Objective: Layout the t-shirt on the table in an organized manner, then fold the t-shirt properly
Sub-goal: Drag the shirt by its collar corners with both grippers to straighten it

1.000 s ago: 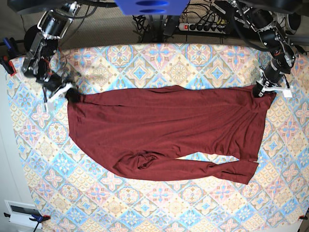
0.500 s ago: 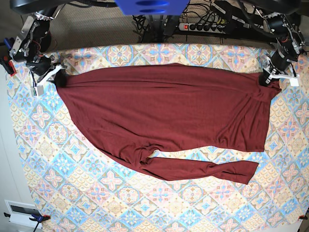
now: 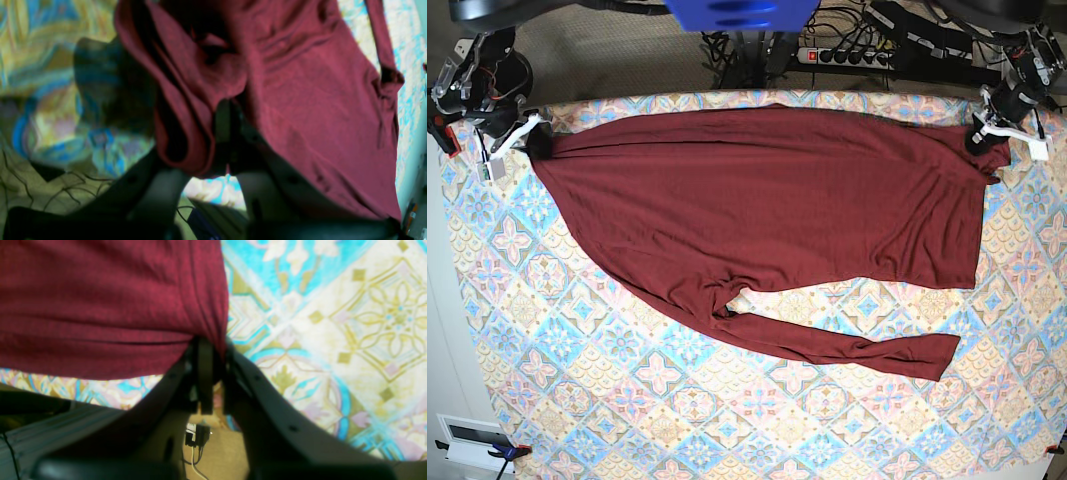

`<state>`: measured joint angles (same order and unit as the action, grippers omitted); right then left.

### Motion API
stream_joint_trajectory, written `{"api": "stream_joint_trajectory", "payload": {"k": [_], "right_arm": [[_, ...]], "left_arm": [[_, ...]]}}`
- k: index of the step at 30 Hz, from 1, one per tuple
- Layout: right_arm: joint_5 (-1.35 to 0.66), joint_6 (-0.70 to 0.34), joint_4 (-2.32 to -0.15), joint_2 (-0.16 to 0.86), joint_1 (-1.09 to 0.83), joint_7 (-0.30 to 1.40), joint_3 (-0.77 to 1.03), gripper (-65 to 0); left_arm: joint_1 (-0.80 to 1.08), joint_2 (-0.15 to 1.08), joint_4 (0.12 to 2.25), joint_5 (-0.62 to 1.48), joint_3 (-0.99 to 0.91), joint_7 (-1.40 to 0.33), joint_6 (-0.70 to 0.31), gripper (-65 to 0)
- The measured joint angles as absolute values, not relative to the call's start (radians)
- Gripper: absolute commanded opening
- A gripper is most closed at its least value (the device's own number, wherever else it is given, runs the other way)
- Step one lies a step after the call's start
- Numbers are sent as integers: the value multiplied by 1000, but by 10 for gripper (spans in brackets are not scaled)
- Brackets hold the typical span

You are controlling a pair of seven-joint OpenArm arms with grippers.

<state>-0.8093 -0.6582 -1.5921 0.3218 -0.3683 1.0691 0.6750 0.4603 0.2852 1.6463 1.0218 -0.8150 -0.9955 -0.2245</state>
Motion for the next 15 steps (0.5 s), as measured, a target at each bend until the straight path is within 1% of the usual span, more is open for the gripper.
{"api": "stream_joint_trajectory", "payload": {"k": [3,8,13,15], "right_arm": [[-811,-658,-1592,317,-374,1085,672,-650],[-807,-654,-1587,321,-368,1093,671,-650],[-683,-656,-1586,318,-369,1094,671,-650],[-653,-656,-1585,316,-368,1093,671,-650]], "left_arm": [[464,258,1646,1021,-846,-985,-224,-650],[476,248,1625,1015,-850,-987,-227,-650],[446,247,1551,1013,-850,-988,-225,-650],[443,248,1543,965,-850,-987,-228,-650]]}}
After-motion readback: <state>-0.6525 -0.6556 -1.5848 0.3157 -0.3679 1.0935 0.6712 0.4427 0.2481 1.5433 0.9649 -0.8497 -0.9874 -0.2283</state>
